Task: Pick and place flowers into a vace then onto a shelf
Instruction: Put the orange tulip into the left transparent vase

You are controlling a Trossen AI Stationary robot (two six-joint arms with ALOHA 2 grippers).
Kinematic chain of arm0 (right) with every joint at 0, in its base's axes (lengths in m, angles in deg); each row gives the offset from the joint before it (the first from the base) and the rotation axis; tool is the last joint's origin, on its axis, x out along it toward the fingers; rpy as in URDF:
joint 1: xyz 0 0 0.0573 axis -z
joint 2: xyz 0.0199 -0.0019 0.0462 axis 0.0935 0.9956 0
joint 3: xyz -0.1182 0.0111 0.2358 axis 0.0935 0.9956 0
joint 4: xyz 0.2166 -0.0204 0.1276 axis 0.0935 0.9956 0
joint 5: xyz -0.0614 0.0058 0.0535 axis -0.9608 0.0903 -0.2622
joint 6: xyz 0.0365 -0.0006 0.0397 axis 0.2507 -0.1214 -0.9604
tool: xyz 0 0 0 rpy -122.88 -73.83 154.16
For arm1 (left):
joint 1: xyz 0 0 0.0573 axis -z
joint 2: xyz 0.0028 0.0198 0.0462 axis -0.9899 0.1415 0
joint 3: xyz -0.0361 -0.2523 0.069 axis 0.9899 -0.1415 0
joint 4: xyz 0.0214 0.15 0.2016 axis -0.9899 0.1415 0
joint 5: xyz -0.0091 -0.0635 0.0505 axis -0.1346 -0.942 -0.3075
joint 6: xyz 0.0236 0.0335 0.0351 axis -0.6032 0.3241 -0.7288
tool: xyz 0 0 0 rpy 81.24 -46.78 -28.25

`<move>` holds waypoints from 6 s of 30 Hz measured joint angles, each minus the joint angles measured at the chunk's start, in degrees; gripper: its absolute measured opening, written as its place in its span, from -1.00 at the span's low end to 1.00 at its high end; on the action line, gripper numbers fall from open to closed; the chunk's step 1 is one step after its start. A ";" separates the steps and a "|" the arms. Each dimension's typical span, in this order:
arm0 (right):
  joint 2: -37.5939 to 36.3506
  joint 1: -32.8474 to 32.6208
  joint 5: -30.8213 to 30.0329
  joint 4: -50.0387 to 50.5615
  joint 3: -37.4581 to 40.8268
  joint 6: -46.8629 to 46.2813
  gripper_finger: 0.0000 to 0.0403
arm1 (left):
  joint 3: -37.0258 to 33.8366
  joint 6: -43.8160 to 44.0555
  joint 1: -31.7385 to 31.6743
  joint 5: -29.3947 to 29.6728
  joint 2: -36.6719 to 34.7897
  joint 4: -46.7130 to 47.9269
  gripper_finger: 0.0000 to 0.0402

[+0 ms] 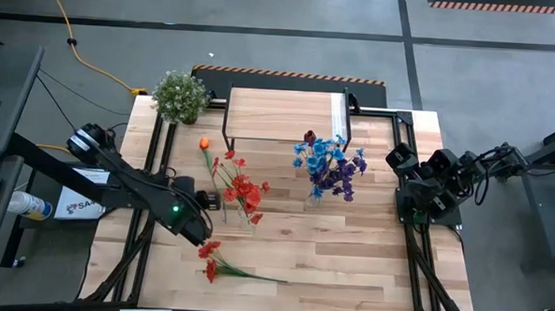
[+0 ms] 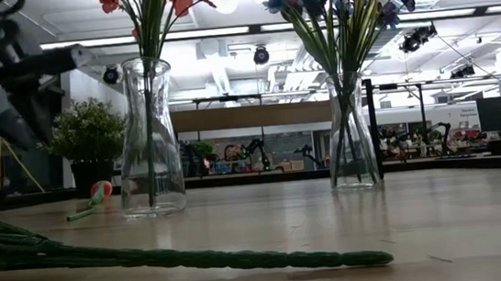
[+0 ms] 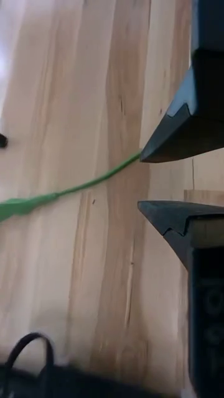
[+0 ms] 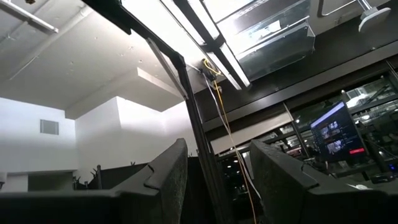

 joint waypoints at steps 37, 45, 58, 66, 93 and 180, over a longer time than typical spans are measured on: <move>0.00 0.00 0.00 -0.39 -0.01 0.95 -0.18 | -9.95 -29.67 -35.73 -7.98 -10.43 -18.93 -0.29; 0.00 0.00 0.01 -0.42 -0.01 0.94 -0.18 | -9.95 -29.67 -36.08 -10.20 -5.85 -21.08 -0.29; 0.00 -0.01 0.02 -0.42 -0.01 0.06 -0.18 | -18.48 -27.44 -35.94 -11.38 -4.95 -34.66 -0.29; 0.02 0.00 0.00 -0.42 -0.02 0.04 -0.18 | -19.29 -27.35 -35.92 -10.51 -5.08 -36.10 -0.29; 0.00 -0.02 -0.46 -0.42 -0.01 0.44 -0.18 | -19.00 -29.02 -35.94 -12.86 -0.49 -34.12 -0.32; 0.01 -0.02 -5.38 -1.50 -0.01 3.61 -0.18 | 26.34 -36.80 -7.52 18.06 -23.04 16.25 -0.90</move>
